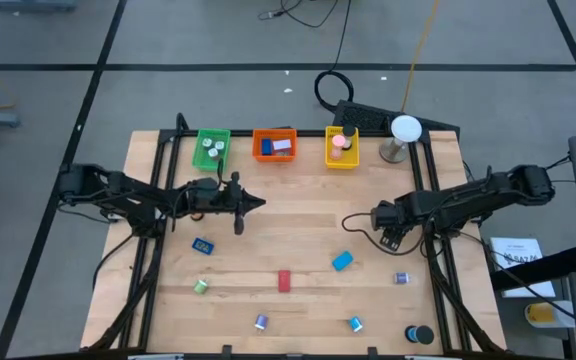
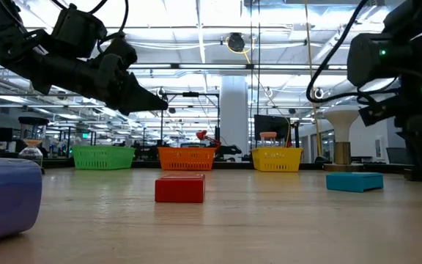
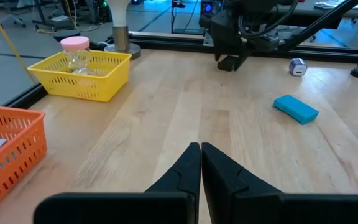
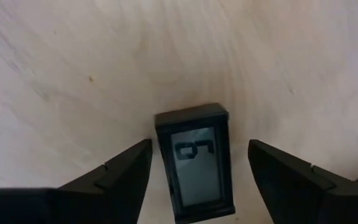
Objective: Pick & Place Office items
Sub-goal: Put the black digital clock into the orange bin
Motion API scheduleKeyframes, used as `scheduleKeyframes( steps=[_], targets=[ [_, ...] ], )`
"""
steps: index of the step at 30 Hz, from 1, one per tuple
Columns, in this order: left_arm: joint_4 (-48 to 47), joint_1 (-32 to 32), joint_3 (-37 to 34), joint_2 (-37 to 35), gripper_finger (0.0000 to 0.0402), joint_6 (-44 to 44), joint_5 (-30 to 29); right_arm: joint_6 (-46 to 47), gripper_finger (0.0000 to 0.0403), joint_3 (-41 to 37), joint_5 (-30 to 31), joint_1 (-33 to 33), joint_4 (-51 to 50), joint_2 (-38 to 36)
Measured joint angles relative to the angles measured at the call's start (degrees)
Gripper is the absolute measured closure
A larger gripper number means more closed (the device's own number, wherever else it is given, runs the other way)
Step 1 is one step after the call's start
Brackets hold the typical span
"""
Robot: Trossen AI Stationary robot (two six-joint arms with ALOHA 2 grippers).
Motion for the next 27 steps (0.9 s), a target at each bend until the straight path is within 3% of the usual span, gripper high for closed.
scheduleKeyframes(
  steps=[4, 10, 15, 20, 27],
  targets=[
    [0.00, 0.00, 0.01, 0.00, 0.0385, 0.00, 0.00, -0.02, 0.0174, -0.62, -2.18, -0.68, 2.26, -0.04],
    [-0.13, 0.02, 0.02, 0.00, 0.0385, -0.05, -1.51, -1.50, 0.0256, -0.40, -3.79, -2.22, 5.14, 0.00],
    [-0.34, 0.02, 0.02, 0.00, 0.0385, -0.09, -4.35, -2.43, 0.0260, 3.78, -2.02, -2.56, 12.15, 0.11],
    [-0.33, 0.02, 0.02, 0.00, 0.0385, -0.17, -4.46, -7.55, 0.0260, 6.98, -2.19, -4.05, 30.29, 2.11],
    [-0.30, 0.06, 0.02, 0.00, 0.0385, -0.20, -4.49, -15.00, 0.0256, 13.75, -2.24, -9.72, 48.39, 17.60]
  ],
)
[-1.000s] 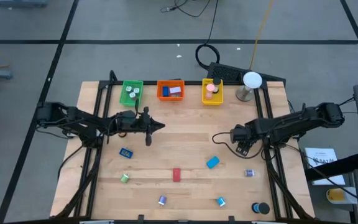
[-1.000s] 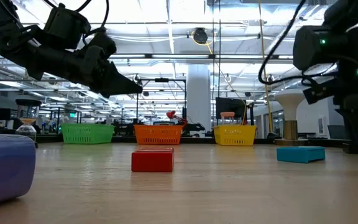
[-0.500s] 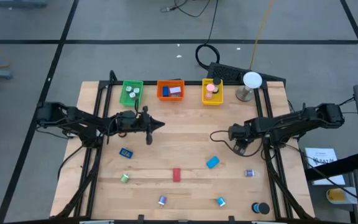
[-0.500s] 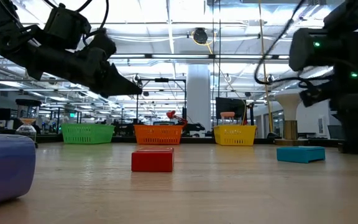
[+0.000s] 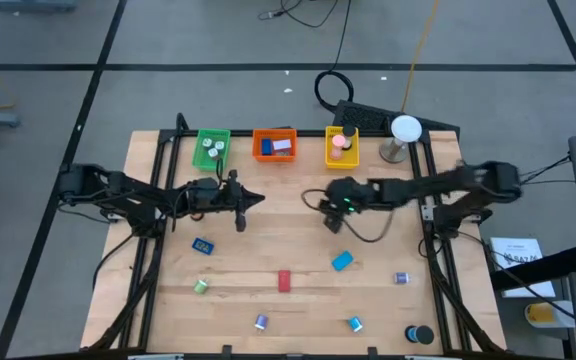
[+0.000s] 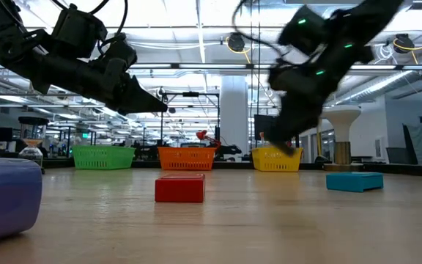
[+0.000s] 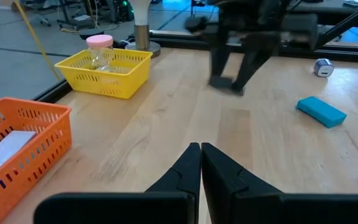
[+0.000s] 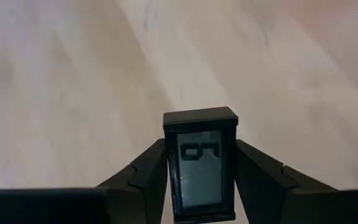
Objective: Pick & Place Office items
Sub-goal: Put the black digital clock into the orange bin
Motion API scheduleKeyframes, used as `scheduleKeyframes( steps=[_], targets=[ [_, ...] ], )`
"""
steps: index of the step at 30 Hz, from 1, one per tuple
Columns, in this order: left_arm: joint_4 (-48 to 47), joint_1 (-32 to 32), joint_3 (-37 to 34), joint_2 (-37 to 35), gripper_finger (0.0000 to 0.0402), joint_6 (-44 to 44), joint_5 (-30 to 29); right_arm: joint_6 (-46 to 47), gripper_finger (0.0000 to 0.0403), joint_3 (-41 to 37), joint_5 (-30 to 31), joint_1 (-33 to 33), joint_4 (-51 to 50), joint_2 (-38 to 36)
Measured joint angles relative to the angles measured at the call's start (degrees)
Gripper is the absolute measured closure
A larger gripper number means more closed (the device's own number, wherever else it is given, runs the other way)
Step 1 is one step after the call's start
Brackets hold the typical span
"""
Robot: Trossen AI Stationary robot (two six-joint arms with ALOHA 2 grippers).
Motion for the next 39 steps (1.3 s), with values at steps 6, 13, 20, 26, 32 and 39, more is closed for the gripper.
scheduleKeyframes(
  steps=[6, 13, 20, 26, 32, 39],
  targets=[
    [-0.17, -0.01, 0.00, 0.00, 0.0385, 0.00, -0.01, -10.64, 0.0253, 15.16, -0.13, -1.69, -0.57, 15.94],
    [-1.20, -0.01, 0.00, 0.00, 0.0385, -0.22, -0.01, -24.21, 0.0252, 29.15, -0.68, -1.78, -4.14, 26.57],
    [-1.80, -0.01, 0.00, 0.00, 0.0385, -0.22, -0.01, -26.69, 0.0249, 30.62, -4.32, -1.89, -0.75, 31.02],
    [-2.62, -0.06, 0.00, 0.00, 0.0385, -0.47, 0.01, -27.02, 0.0210, 30.55, -3.63, -1.43, 1.96, 31.19],
    [-2.72, -0.36, 0.00, 0.00, 0.0385, -1.03, 0.01, -27.09, 0.0156, 30.50, 3.31, -0.29, 2.13, 28.57],
    [-3.13, -2.04, 0.00, 0.00, 0.0385, -1.01, 0.01, -27.23, 0.0166, 28.01, 4.24, 1.30, -2.27, 22.17]
  ],
)
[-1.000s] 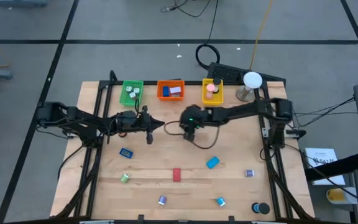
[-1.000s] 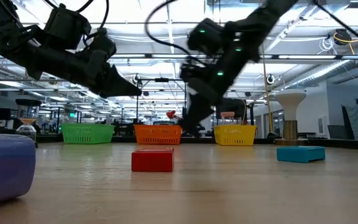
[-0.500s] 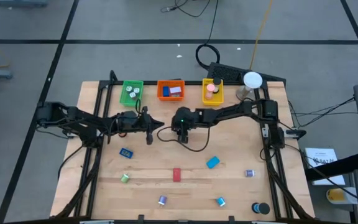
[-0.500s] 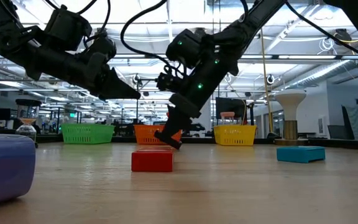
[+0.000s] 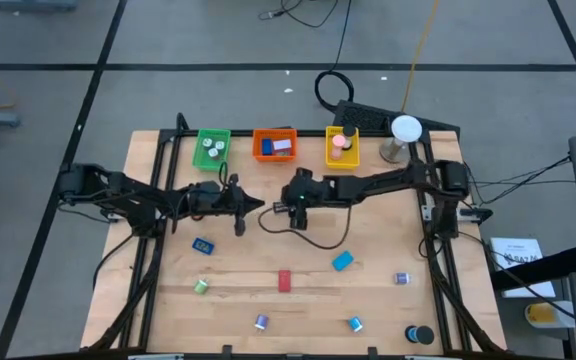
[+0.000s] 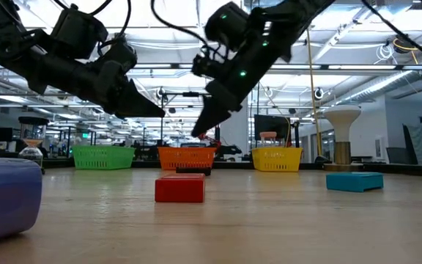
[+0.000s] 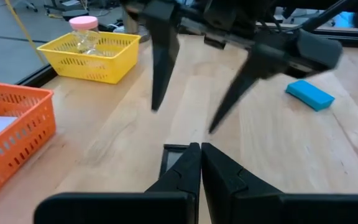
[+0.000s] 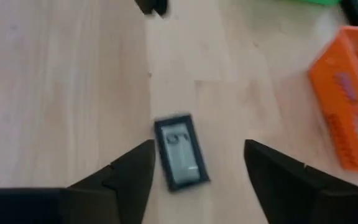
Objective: Pick & Place Office items
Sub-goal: Put the black digital clock into the orange bin
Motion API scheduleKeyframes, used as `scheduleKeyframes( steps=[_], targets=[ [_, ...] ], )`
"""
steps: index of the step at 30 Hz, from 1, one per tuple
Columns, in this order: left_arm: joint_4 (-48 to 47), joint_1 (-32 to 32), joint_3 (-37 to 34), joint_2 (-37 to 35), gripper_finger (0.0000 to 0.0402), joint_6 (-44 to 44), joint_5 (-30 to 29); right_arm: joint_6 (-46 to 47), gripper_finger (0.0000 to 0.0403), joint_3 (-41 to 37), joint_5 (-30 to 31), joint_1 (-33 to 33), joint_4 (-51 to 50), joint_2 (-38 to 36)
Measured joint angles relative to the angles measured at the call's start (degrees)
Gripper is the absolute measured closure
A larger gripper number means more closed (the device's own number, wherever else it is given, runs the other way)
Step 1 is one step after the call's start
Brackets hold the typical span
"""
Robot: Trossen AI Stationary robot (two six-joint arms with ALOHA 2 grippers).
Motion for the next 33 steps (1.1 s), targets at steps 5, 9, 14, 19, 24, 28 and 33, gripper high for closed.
scheduleKeyframes(
  steps=[5, 9, 14, 19, 24, 28, 33],
  targets=[
    [-0.79, -1.01, 0.00, 0.00, 0.0385, -0.85, -0.03, 0.60, 0.0253, -12.45, 3.36, 0.96, 10.02, -6.12],
    [-0.75, -1.99, 0.01, 0.26, 0.0385, -0.75, -2.97, 3.78, 0.0331, -24.66, 3.35, 1.10, 21.21, -12.13],
    [-0.44, -2.13, 1.49, 1.55, 0.0384, -3.66, -5.02, 6.90, 0.0397, -39.06, 3.37, 1.10, 37.75, -19.43],
    [-5.35, -2.15, 5.48, 4.23, 0.0378, -3.18, -5.98, 8.63, 0.0385, -50.06, 3.38, 1.10, 52.56, -24.31],
    [-13.71, -2.09, 12.26, 8.34, 0.0334, -3.12, -6.10, 8.63, 0.0383, -57.05, 5.15, 1.07, 64.18, -27.07],
    [-16.15, -2.13, 16.17, 10.55, 0.0289, -2.87, -6.98, 8.05, 0.0383, -60.54, 5.02, 1.07, 71.38, -27.97],
    [-18.64, -2.09, 18.65, 11.55, 0.0238, -2.21, -7.47, 6.82, 0.0383, -62.66, 5.02, 1.08, 74.98, -28.17]
  ],
)
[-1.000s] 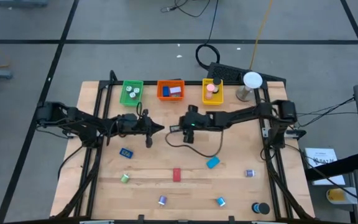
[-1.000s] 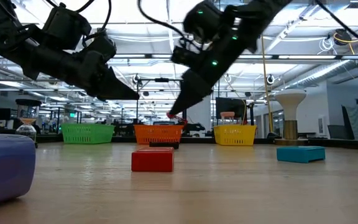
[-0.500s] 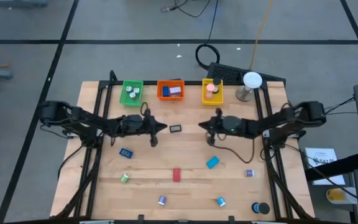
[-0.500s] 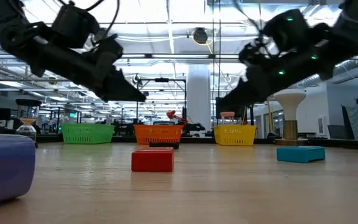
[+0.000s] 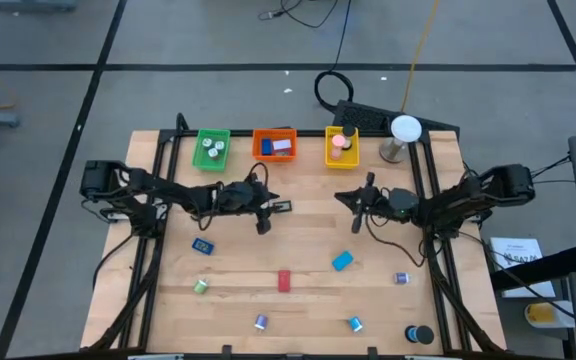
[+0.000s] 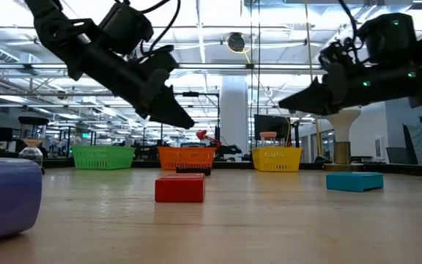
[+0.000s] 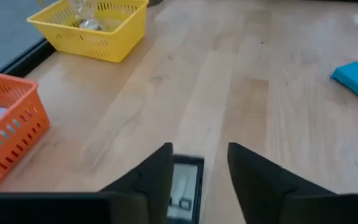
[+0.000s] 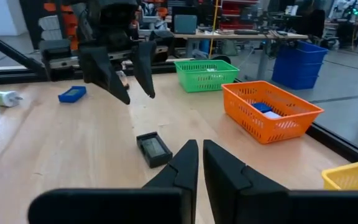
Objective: Pick & Place Office items
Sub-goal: Put the black digital clock into the orange bin
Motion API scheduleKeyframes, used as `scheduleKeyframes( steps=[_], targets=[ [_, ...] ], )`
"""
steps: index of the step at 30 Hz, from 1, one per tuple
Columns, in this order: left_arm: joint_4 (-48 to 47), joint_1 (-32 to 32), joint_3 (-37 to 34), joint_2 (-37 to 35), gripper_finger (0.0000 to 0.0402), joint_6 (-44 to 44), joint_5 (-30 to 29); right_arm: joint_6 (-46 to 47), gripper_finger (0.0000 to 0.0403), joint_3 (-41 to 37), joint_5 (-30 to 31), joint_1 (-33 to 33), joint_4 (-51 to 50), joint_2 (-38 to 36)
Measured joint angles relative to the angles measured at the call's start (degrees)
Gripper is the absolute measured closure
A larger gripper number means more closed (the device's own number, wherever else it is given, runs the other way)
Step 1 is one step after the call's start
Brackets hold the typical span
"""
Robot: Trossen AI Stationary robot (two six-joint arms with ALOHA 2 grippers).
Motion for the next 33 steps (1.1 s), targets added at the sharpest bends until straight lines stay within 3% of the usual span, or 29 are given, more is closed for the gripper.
scheduleKeyframes(
  steps=[8, 19, 26, 29, 33],
  targets=[
    [-5.73, 0.00, 3.22, 2.27, 0.0157, -1.57, 0.05, 0.31, 0.0383, 0.20, -0.20, -0.01, -0.71, 0.07],
    [-11.36, 1.35, 11.89, 14.09, 0.0087, 2.44, -1.04, 0.51, 0.0383, 0.20, -0.35, -0.01, -1.46, 0.07],
    [-18.80, 3.68, 14.71, 14.78, 0.0085, 3.80, 0.44, 0.51, 0.0383, 0.20, -0.38, -0.01, -1.83, 0.09],
    [-21.01, 4.19, 14.36, 14.78, 0.0102, 3.44, 4.05, 0.51, 0.0383, 0.20, -0.38, -0.01, -1.92, 0.09],
    [-22.39, 4.16, 14.27, 14.78, 0.0138, 3.48, 4.54, 0.53, 0.0383, 0.20, -0.38, 0.00, -2.07, 0.09]
  ],
)
